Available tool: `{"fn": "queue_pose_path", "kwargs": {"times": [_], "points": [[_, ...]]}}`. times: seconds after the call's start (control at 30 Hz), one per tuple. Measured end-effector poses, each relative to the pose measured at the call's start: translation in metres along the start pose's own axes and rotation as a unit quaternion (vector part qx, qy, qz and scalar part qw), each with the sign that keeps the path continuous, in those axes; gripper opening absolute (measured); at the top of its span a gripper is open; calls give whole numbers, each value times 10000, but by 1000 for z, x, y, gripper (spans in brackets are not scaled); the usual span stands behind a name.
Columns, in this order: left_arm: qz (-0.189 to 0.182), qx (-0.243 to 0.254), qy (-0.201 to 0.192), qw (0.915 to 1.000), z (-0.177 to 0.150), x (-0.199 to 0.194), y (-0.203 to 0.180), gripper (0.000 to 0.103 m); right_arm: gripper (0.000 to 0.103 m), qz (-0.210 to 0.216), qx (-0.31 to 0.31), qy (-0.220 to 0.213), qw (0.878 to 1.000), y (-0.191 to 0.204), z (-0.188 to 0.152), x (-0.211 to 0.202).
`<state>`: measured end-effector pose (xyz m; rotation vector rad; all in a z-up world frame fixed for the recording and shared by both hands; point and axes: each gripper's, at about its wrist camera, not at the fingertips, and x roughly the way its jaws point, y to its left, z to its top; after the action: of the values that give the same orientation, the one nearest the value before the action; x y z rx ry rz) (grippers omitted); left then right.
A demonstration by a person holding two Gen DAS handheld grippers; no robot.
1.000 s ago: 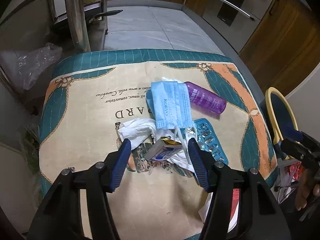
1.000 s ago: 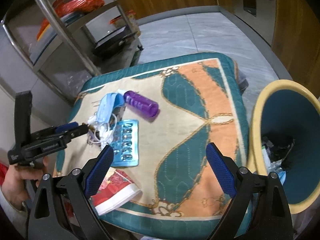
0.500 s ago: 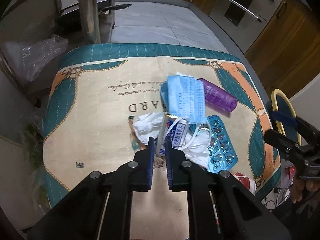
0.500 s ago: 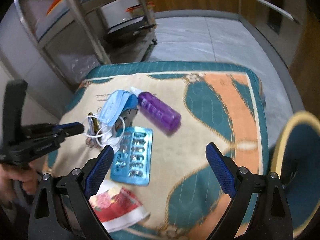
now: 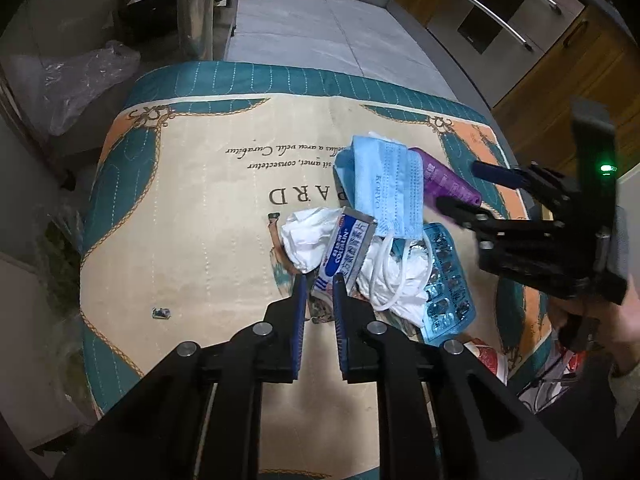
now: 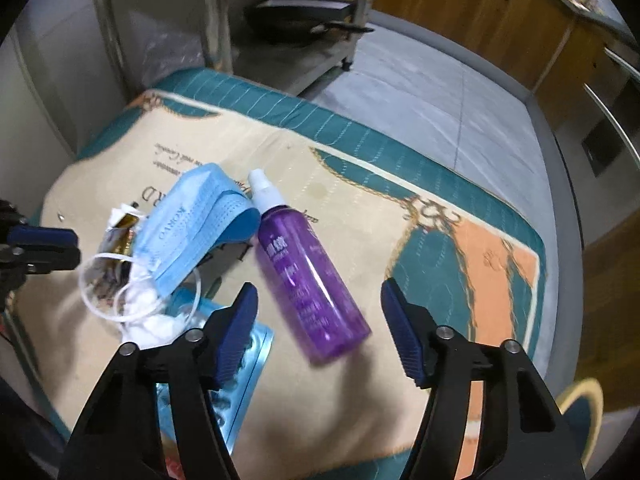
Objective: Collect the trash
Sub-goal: 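Grasp the purple spray bottle with the right gripper while the left gripper grasps a blue mask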
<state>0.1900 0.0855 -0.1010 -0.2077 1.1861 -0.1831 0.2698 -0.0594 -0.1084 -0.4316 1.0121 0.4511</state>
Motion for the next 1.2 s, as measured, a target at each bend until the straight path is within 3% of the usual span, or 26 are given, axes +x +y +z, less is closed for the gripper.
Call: {"fn": "queue_pose_path", "kwargs": {"times": [0.13, 0.23, 0.37, 0.53, 0.73, 0.8, 0.87, 0.97, 1.2], "points": [[-151, 27, -211, 9997, 8, -7, -8, 37, 41, -38, -169, 106, 9998, 4, -2, 9], [-226, 105, -369, 9990, 17, -10, -19, 52, 39, 1, -137, 98, 9999, 3, -4, 9], [-252, 202, -443, 9985, 32, -6, -34, 65, 38, 34, -92, 112, 9999, 0, -11, 4], [-22, 284, -319, 9991, 50, 16, -46, 72, 37, 57, 61, 146, 9999, -10, -28, -7], [351, 398, -25, 9986, 61, 52, -53, 72, 35, 180, 481, 9, 9987, -27, -46, -27], [381, 446, 46, 9983, 62, 61, -59, 65, 34, 255, 655, -87, 9975, -34, -54, -38], [371, 435, 208, 9981, 62, 70, -62, 40, 34, 279, 709, -159, 9970, -37, -59, -46], [402, 427, 195, 9981, 64, 71, -66, 16, 33, 309, 821, -254, 9958, -42, -68, -57], [92, 463, -292, 9985, 66, 40, -86, 10, 33, 395, 1235, -557, 9900, -57, -82, -81]]}}
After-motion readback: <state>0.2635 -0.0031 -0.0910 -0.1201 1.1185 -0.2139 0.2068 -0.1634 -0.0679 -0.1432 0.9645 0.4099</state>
